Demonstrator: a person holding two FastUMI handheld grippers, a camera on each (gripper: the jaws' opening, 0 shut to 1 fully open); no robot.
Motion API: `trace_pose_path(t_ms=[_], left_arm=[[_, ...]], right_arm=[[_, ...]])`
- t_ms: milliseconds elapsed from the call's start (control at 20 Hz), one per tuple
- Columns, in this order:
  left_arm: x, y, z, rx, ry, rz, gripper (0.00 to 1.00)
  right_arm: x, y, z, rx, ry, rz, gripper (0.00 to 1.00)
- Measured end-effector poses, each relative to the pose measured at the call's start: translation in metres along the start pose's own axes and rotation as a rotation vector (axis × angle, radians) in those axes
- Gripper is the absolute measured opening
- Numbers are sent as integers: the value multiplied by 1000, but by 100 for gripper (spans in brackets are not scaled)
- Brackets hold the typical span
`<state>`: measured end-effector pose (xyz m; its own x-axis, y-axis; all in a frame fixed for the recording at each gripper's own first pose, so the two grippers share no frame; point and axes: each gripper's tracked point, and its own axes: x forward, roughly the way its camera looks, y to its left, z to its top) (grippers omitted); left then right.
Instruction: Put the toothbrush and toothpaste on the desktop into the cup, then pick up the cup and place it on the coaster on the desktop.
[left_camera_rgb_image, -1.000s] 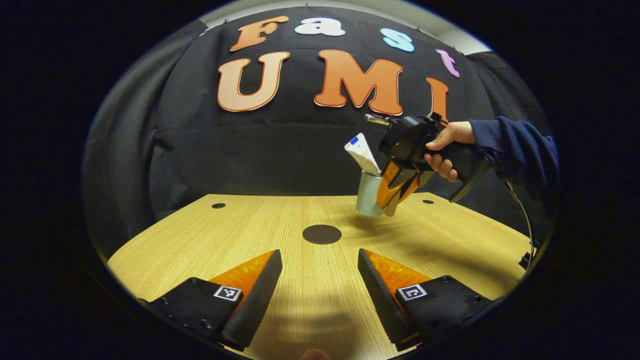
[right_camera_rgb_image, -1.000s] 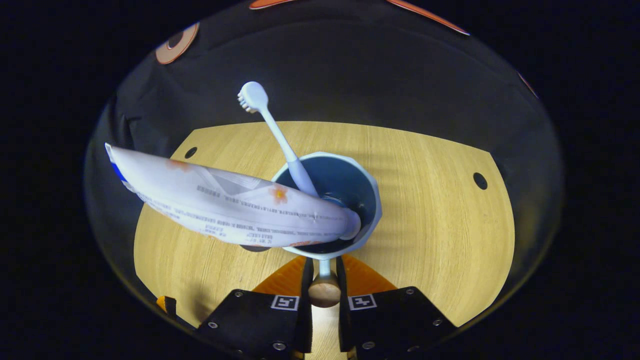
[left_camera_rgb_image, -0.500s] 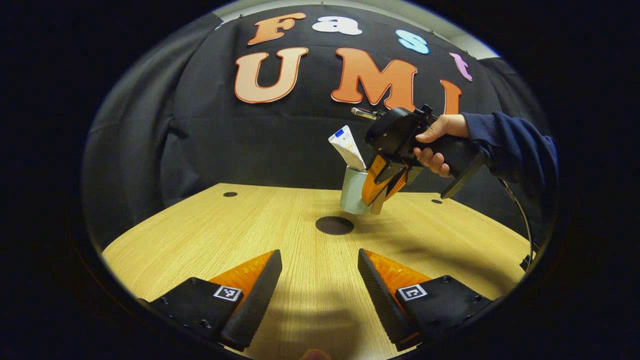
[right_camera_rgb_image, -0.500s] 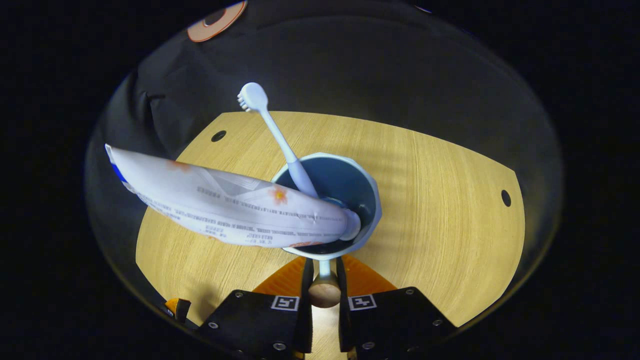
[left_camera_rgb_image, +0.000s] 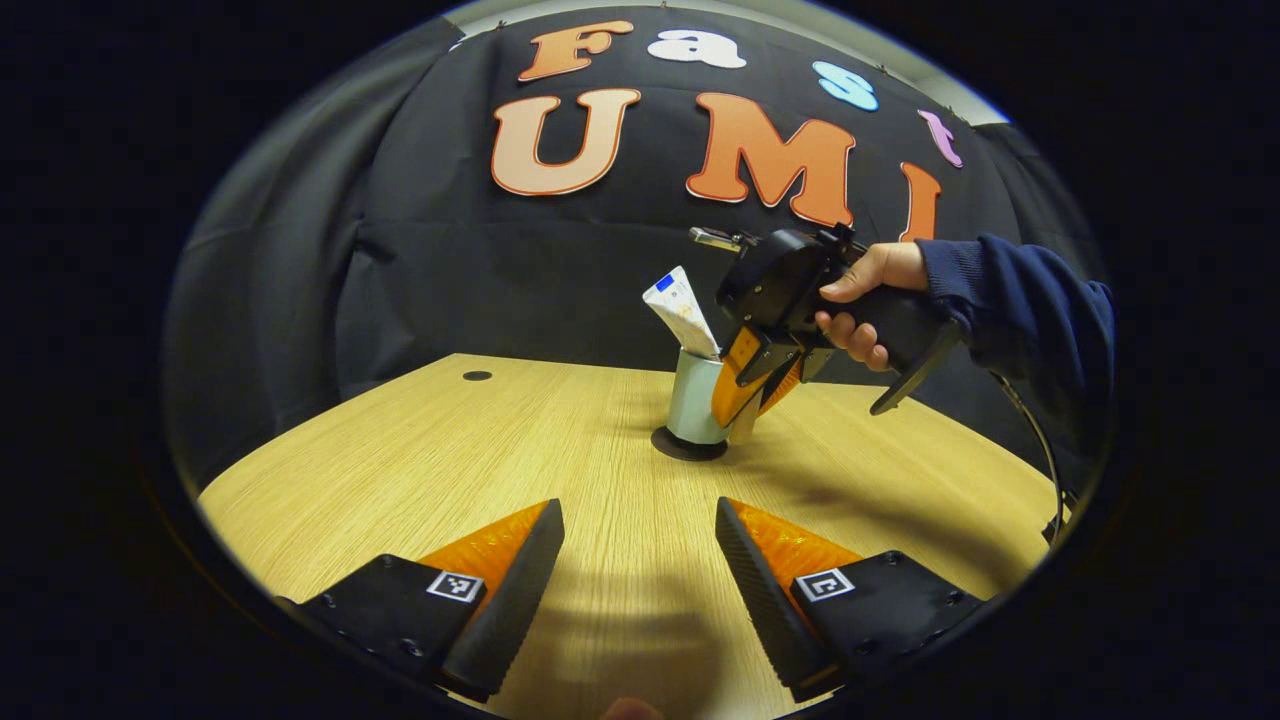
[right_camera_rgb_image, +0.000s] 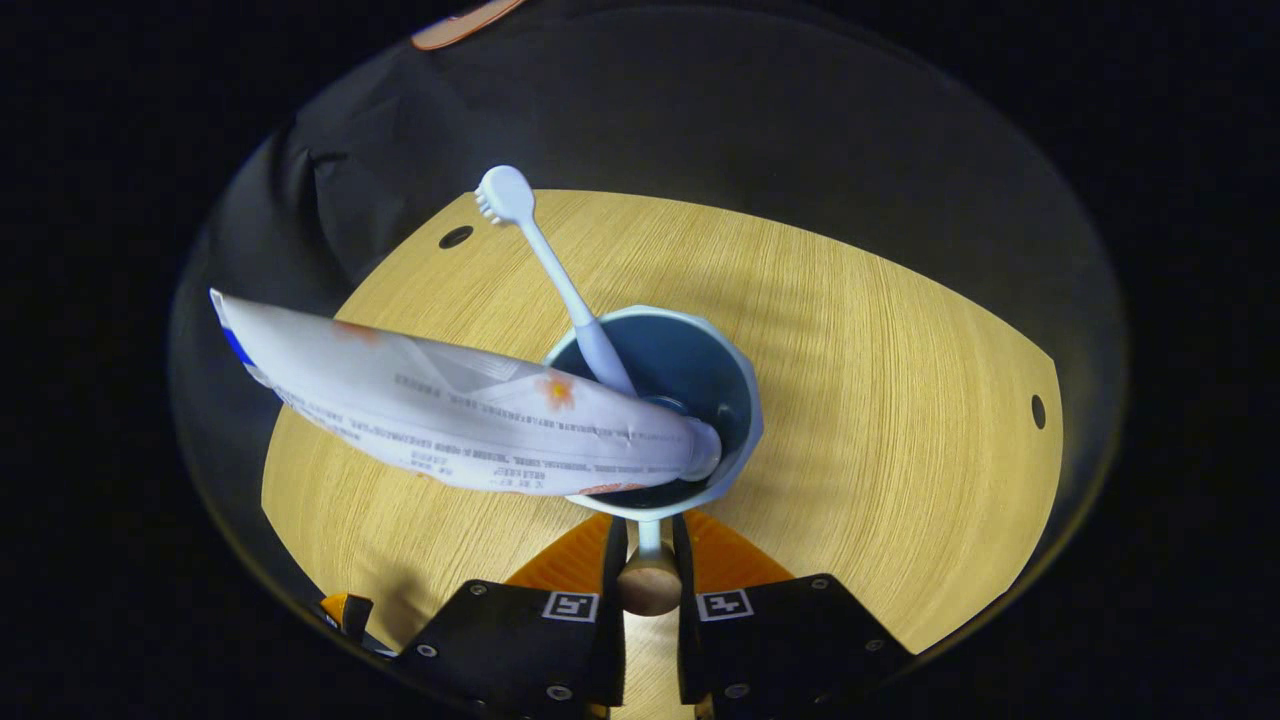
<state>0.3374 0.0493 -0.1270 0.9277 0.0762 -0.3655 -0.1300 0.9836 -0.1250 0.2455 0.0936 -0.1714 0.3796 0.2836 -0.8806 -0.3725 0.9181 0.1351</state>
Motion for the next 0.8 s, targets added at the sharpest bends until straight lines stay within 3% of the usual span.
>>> trace_pose_path(t_ms=[300, 350, 450, 800], left_arm=[[0, 9, -9, -16, 19, 20, 97], [1, 10, -11, -21, 23, 23, 97], [2, 11, -14, -28, 30, 25, 98], [-1, 9, -12, -14, 28, 39, 97]], right_arm=[[1, -1, -2, -5, 18, -10, 21], [1, 0, -2, -8, 13, -8, 27], [2, -2, -2, -10, 18, -4, 22], [-29, 5, 10, -31, -76, 51, 42]])
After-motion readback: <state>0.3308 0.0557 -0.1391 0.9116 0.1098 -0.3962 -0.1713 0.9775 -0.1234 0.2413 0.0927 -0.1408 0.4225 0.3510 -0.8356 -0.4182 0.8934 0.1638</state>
